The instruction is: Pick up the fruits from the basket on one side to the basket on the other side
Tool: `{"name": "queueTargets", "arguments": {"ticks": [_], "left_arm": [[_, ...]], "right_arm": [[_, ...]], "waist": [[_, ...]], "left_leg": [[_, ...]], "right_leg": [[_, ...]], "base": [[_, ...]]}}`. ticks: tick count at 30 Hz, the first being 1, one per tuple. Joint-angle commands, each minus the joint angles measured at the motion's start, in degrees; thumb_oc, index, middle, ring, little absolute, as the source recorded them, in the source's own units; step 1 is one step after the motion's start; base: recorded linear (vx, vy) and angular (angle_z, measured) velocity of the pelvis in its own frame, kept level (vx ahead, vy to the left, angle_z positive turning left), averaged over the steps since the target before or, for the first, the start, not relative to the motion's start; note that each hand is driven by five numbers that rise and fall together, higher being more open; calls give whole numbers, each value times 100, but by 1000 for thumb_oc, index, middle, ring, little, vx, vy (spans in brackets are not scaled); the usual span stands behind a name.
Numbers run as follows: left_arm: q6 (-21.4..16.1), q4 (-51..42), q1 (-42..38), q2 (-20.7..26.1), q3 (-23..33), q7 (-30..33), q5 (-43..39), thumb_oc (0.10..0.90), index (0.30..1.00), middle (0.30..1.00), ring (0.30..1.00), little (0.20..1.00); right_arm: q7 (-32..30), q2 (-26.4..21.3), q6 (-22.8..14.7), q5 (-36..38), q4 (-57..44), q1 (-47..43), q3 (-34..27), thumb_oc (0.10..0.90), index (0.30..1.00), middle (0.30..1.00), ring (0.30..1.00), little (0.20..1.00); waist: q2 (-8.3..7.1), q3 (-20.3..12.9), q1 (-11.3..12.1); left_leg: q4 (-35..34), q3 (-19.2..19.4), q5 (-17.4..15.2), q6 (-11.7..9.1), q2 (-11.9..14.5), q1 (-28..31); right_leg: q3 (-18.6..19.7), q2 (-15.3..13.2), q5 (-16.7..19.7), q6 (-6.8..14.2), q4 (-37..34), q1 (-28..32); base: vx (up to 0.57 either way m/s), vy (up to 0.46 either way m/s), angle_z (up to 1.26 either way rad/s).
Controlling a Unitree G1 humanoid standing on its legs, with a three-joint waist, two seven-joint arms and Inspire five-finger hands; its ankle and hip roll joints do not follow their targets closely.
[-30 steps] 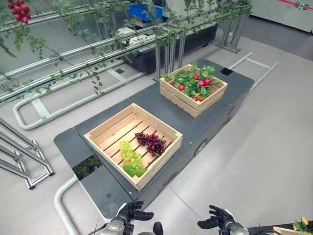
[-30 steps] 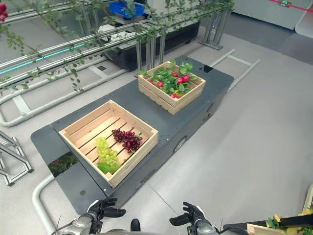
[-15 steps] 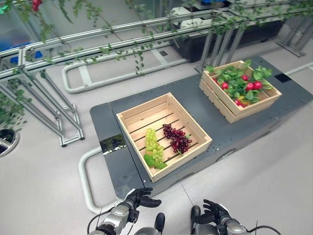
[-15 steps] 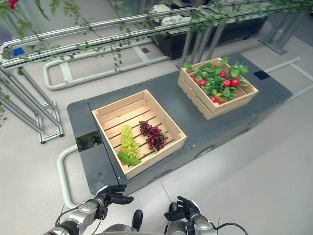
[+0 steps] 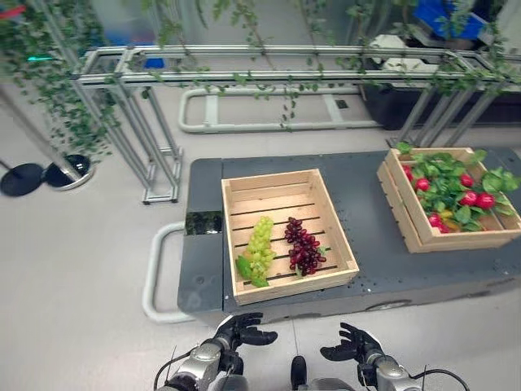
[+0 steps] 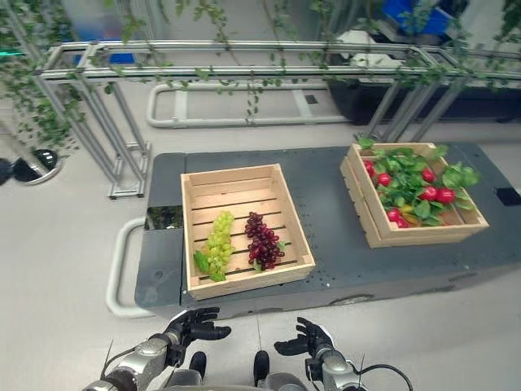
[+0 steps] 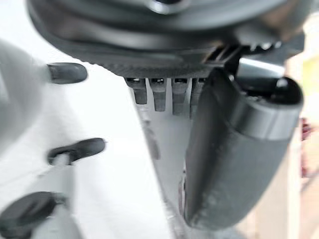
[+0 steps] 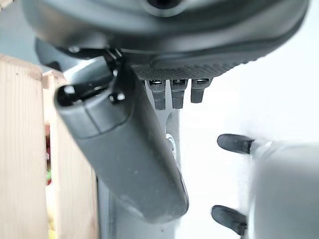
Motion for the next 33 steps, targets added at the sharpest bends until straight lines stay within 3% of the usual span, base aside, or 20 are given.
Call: {"name": "queueTargets", "arguments": {"ticks": [1,3,7,9,13,14,20,23,26,29,31,33], "left_arm": [[-704,-642,-210,66,161,-234,111,800,900,900,900,900],[-826,-1025,-162,168,143,-345,173,800,900,900,900,900],[-1147,-1537,-291,385,7,-215,583,800,900,900,900,900],[-1248,-1867,-448,579,-148,-174,997,800,900,900,900,900],[-1178,-2759,-499,1112,-377,-386,1482,800,900,900,900,900],[-1131,-3252,-511,1407,-449,-770,1740,800,900,900,900,900],[-690,-5056,-821,2476,-594,-1543,1645,800,900,900,900,900],[-528,-5601,-983,2749,-456,-1261,1576,800,900,900,900,900],[-641,-5949,-1093,2852,-171,-829,1759,800,900,900,900,900],[-738,-6076,-1197,2921,-14,-973,1807,800,900,900,900,900],[-684,-6240,-1325,3005,-86,-1410,1789,800,900,900,900,900],[-652,-6378,-1480,3085,-191,-1272,1939,800,900,900,900,900]], "right_arm": [[-150,-273,-114,261,-310,120,26,800,900,900,900,900],[-102,-316,-60,249,-434,174,17,800,900,900,900,900],[-89,-389,-18,368,-517,146,37,800,900,900,900,900],[-152,-396,-60,382,-502,175,-18,800,900,900,900,900],[-291,-384,-116,494,-577,339,-83,800,900,900,900,900],[-279,-382,-230,300,-658,497,-162,800,900,900,900,900],[-139,-353,-335,138,-941,649,-161,800,900,900,900,900],[-110,-370,-337,147,-1111,694,-154,800,900,900,900,900],[-144,-435,-258,180,-1536,832,-135,800,900,900,900,900],[-141,-465,-232,192,-1794,889,-96,800,900,900,900,900],[-165,-518,-262,241,-1828,852,-57,800,900,900,900,900],[-176,-568,-272,308,-1809,808,-5,800,900,900,900,900]], "waist": [[-151,-74,24],[-76,-84,27],[155,-18,49],[213,22,14],[291,16,27],[320,-14,34],[309,-30,43],[308,-67,16],[286,-80,-25],[266,-31,-49],[272,44,-73],[291,94,-93]], "left_leg": [[628,306,-443,502,-137,-44],[66,297,-304,423,-37,85],[-1161,203,442,159,219,71],[-1156,406,363,161,212,75],[-1173,319,190,253,44,237],[-1200,309,95,340,-34,307],[-996,699,-269,546,-157,432],[-865,787,-358,599,-148,414],[-778,744,-341,582,-111,293],[-843,660,-272,550,-73,222],[-902,584,-211,508,-44,156],[-997,544,-146,484,-14,162]], "right_leg": [[238,-392,534,322,82,-216],[205,-393,504,338,53,-200],[176,-334,408,360,-43,-147],[16,-455,350,407,-43,-130],[-87,-692,331,562,101,-171],[-136,-832,332,660,172,-178],[-295,-1240,544,973,334,-331],[-179,-1218,539,997,294,-335],[-38,-1110,531,942,215,-377],[10,-1006,531,884,163,-440],[26,-943,528,846,147,-515],[5,-910,523,829,123,-519]], "base": [[73,32,40],[96,119,8],[50,238,27],[62,318,5],[113,289,-10],[137,276,-7],[109,131,-18],[104,-29,-48],[59,-57,-14],[23,-63,-1],[-7,-51,1],[21,-33,5]]}}
